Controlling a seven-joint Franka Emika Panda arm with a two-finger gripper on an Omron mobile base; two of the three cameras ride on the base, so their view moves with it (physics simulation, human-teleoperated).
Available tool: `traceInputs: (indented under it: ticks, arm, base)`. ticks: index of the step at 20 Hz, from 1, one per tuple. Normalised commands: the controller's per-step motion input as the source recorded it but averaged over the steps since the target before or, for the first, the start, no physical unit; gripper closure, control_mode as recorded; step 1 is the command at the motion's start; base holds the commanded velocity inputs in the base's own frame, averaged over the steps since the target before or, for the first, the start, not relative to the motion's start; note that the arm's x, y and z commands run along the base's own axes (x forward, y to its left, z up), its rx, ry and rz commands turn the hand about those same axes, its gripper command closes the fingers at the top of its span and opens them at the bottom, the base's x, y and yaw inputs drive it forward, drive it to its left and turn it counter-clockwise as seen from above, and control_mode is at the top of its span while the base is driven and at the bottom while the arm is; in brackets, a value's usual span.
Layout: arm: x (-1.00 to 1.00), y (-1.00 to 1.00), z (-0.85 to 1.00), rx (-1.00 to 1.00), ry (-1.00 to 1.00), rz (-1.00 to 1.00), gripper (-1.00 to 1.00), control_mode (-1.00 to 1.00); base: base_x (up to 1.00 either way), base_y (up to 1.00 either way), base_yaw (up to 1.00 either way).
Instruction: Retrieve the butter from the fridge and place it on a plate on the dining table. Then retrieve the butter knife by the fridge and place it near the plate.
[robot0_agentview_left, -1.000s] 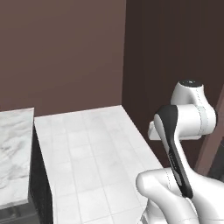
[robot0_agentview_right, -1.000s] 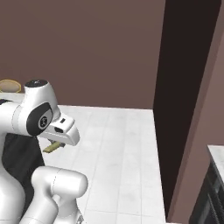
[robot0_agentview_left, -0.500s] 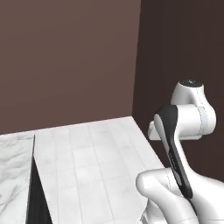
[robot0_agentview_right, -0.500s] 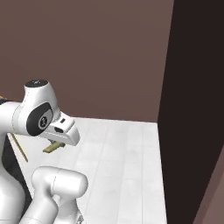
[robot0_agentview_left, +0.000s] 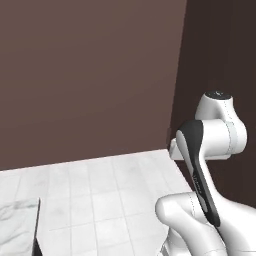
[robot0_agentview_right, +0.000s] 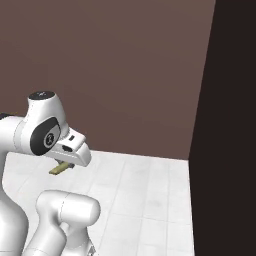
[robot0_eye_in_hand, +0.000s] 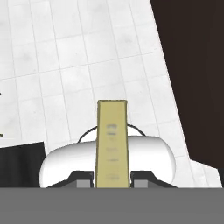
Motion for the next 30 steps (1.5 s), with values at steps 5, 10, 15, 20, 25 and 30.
traceInputs:
  ticks: [5, 10, 15, 20, 25, 30]
  arm:
    - [0.00, 0.00, 0.00, 0.00, 0.00, 0.00, 1.00, 1.00]
    - [0.00, 0.00, 0.00, 0.00, 0.00, 0.00, 1.00, 1.00]
    - [0.00, 0.00, 0.00, 0.00, 0.00, 0.00, 1.00, 1.00]
    - [0.00, 0.00, 0.00, 0.00, 0.00, 0.00, 1.00, 1.00]
    - [0.00, 0.00, 0.00, 0.00, 0.00, 0.00, 1.00, 1.00]
    - [0.00, 0.00, 0.00, 0.00, 0.00, 0.00, 1.00, 1.00]
  base:
    - [1.00, 0.17, 0.14]
    - [1.00, 0.08, 0.36]
    - [1.00, 0.00, 0.43]
    - [1.00, 0.00, 0.51]
    - [1.00, 0.00, 0.54]
    - [1.00, 0.04, 0.58]
